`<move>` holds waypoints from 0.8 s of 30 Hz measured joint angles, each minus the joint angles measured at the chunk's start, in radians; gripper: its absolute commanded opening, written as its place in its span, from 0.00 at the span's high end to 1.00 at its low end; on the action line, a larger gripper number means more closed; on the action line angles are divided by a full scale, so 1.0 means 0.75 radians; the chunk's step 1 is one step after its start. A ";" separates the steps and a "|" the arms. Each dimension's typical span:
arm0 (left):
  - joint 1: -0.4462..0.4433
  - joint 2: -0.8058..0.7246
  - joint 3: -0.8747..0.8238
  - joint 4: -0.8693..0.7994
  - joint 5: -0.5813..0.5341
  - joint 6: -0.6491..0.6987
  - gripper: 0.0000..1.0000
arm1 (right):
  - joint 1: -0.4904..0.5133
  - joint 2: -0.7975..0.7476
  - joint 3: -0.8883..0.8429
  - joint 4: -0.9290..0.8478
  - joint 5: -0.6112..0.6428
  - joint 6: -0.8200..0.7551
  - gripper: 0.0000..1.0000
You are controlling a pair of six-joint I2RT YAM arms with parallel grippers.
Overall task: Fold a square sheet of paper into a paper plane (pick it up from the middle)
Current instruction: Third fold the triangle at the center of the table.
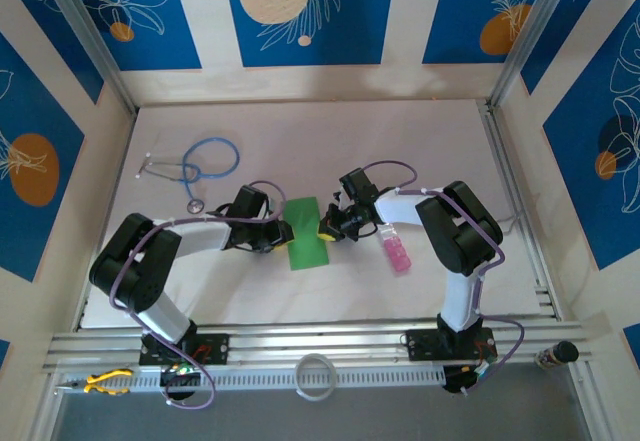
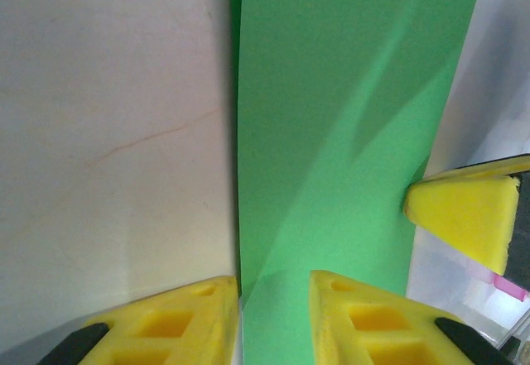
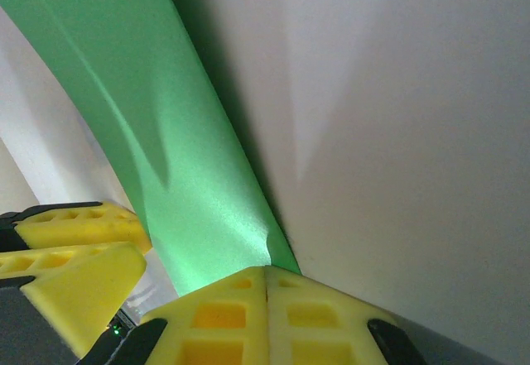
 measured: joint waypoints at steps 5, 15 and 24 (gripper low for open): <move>0.001 -0.004 -0.009 0.009 -0.001 -0.007 0.72 | 0.000 0.000 0.000 0.000 0.001 0.000 0.96; 0.004 -0.007 -0.023 0.035 0.001 -0.011 0.74 | 0.000 0.000 0.000 -0.001 0.001 0.000 0.96; 0.009 -0.007 -0.033 0.051 0.004 -0.034 0.77 | 0.000 0.000 0.000 -0.001 0.001 0.000 0.96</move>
